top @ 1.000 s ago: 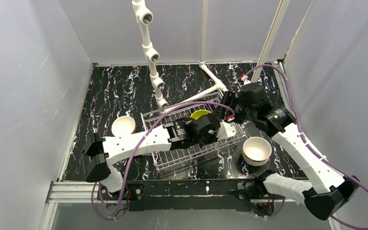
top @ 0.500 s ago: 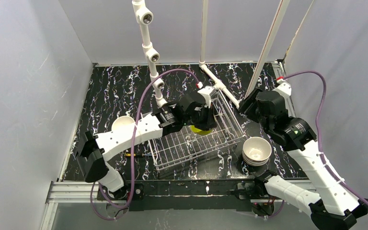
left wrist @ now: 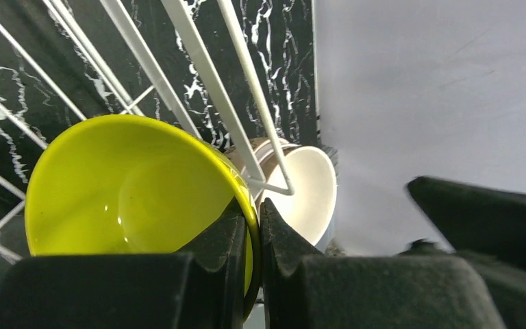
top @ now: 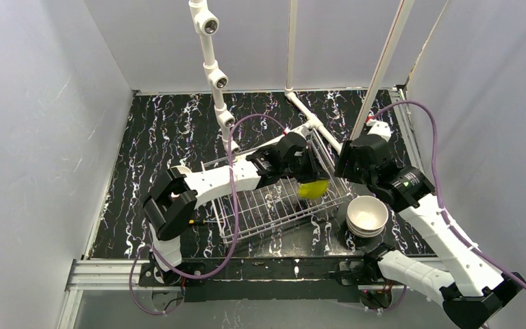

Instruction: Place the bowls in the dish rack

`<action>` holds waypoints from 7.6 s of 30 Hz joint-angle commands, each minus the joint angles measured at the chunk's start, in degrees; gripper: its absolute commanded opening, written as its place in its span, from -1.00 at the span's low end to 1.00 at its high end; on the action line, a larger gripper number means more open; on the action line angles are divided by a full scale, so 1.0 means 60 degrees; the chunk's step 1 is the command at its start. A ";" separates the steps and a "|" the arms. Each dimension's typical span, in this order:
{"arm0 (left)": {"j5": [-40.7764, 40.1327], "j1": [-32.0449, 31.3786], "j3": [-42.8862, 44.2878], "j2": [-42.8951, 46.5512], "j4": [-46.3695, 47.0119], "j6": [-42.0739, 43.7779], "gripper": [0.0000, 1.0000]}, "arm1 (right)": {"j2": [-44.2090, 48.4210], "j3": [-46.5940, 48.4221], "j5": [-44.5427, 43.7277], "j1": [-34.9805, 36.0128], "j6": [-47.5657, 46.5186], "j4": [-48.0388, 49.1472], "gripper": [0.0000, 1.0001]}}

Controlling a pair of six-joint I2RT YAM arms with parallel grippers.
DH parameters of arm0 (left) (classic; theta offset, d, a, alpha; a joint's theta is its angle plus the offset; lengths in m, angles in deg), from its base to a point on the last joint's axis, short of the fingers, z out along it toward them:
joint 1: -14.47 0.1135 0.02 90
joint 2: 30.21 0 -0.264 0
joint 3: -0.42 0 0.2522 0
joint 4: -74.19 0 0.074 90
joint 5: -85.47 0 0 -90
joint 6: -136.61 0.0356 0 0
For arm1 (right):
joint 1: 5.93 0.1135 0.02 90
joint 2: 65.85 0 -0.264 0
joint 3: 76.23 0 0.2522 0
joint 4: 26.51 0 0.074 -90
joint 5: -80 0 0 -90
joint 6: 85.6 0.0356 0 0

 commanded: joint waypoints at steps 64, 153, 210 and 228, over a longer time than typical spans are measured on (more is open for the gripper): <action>-0.1422 0.0603 -0.4894 0.0997 0.4969 -0.3817 -0.39 | -0.0291 -0.0490 0.1685 -0.0268 -0.0144 0.0330 0.36; 0.1102 0.0352 0.0128 0.0119 -0.1849 0.3259 0.11 | 0.0083 -0.0054 0.2110 -0.0279 -0.0266 0.0226 0.36; 0.0309 0.0310 0.0419 0.3639 -0.4985 0.5426 0.45 | 0.0528 -0.2237 -0.1450 -0.2670 0.4152 -0.4025 -0.87; 0.0093 0.0300 0.0645 0.3658 -0.4926 0.5355 0.50 | 0.0760 -0.0225 -0.2197 -0.2673 0.3930 -0.4633 -0.97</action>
